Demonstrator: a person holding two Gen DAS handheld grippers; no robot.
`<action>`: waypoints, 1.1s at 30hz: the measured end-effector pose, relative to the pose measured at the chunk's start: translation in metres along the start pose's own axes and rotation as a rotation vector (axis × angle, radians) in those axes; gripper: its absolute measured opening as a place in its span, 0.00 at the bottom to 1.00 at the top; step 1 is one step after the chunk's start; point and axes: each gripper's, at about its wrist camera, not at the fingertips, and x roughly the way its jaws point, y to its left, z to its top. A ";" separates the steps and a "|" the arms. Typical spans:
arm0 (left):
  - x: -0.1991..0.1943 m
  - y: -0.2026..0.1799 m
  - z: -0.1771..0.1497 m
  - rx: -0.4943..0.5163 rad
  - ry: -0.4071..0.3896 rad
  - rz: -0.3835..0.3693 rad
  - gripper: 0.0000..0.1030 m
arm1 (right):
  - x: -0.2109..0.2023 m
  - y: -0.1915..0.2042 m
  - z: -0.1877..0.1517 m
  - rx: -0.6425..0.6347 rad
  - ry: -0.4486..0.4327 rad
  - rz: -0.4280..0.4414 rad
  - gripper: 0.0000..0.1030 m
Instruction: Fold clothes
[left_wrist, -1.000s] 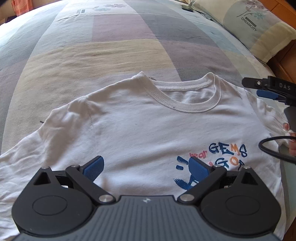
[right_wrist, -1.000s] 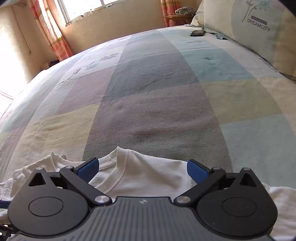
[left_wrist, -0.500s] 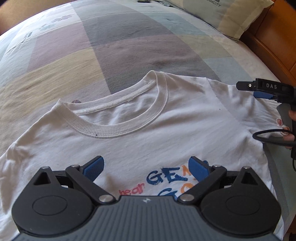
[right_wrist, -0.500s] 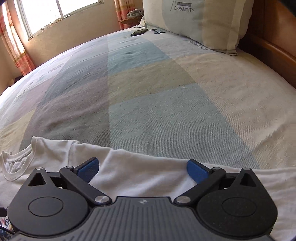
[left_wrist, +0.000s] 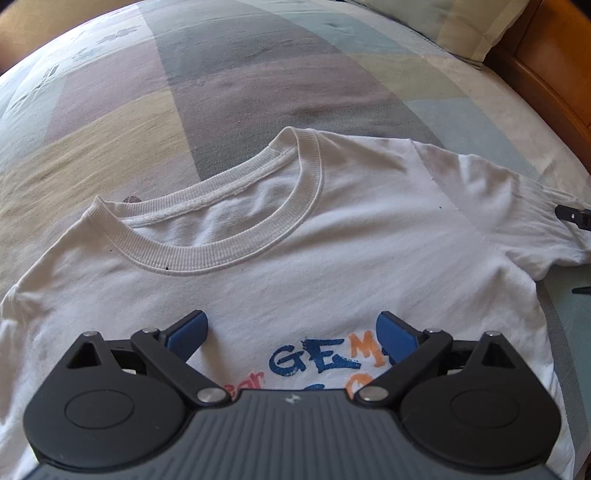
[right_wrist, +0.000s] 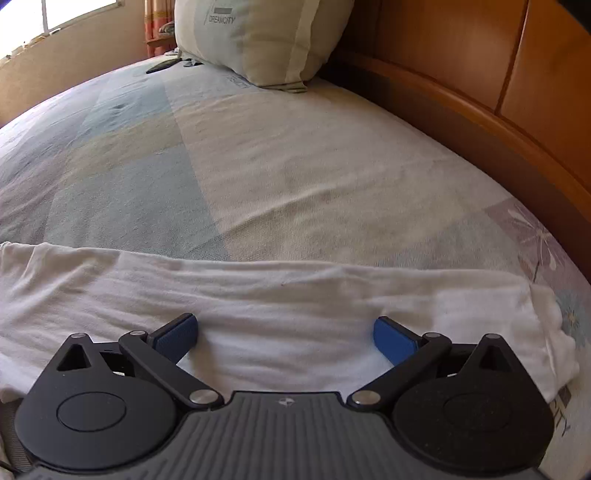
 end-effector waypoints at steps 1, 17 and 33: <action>0.000 -0.001 0.001 -0.002 0.003 0.000 0.95 | 0.005 -0.004 0.005 -0.024 -0.009 0.011 1.00; 0.003 -0.015 0.005 0.005 0.001 -0.003 0.95 | -0.020 -0.091 -0.016 0.031 0.040 -0.015 1.00; -0.003 -0.025 -0.011 0.054 0.039 0.004 0.95 | -0.036 -0.060 -0.025 -0.002 0.113 0.040 1.00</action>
